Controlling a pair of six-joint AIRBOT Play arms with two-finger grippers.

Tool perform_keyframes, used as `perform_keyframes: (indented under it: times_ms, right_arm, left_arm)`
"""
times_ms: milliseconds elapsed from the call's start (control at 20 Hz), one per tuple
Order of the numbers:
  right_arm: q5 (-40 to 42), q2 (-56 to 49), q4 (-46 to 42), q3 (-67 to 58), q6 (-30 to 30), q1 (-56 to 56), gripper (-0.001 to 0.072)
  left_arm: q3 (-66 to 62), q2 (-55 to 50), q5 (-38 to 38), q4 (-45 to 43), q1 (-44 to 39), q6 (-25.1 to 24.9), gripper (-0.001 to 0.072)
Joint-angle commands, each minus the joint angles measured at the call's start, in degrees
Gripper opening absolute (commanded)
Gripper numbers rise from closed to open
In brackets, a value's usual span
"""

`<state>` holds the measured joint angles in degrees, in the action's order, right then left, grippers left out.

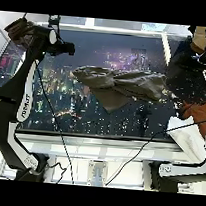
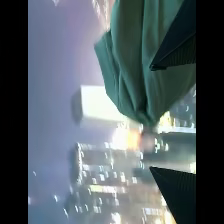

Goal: Fold the shirts.

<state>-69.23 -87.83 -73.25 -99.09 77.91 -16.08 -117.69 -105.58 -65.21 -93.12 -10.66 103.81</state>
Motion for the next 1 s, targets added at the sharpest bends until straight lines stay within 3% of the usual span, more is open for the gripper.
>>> perform_keyframes:
  times_ms: [0, 100, 300, 450, 550, 600, 650, 700, 950]
  right_arm:
    - [-5.5, -0.9, -14.4, 0.2, 1.5, 0.6, 0.0282]
    - [-10.3, -0.9, -15.7, 2.4, 0.3, 0.5, 0.0286]
    - [-9.9, -0.9, -2.2, 10.9, -0.9, -0.6, 0.0286]
    - [-7.6, -0.9, 2.7, 18.6, -1.5, -0.7, 0.0344]
    - [-6.6, -0.9, 3.4, 21.8, -2.0, -0.7, 0.0343]
    - [-6.5, -0.9, 3.9, 22.5, -2.8, -0.7, 0.0343]
    - [-6.5, -0.9, 4.5, 22.5, -3.0, -0.7, 0.0343]
    - [-6.1, -0.8, 5.4, 22.5, -3.3, -0.7, 0.0343]
    - [-2.8, -0.8, 9.7, 22.4, -4.5, -0.7, 0.0344]
  left_arm:
    - [-0.2, 0.1, -7.9, 9.8, 1.3, -6.3, 0.0702]
    - [3.6, 0.1, -13.0, 15.6, 1.3, -9.5, 0.0701]
    - [8.3, -1.4, -10.3, 25.1, 1.3, -9.6, 0.0701]
    - [8.3, -3.3, -1.5, 29.7, 1.3, -9.0, 0.07]
    - [8.2, -4.7, 4.9, 32.9, 1.4, -7.3, 0.0697]
    - [7.9, -5.4, 6.7, 33.3, 1.4, -7.1, 0.0677]
    - [7.3, -6.4, 7.4, 33.3, 1.4, -6.7, 0.0596]
    - [6.3, -7.6, 7.9, 33.3, 1.4, -6.4, 0.0561]
    - [3.0, -13.3, 5.3, 41.8, 1.4, -8.3, 0.0561]
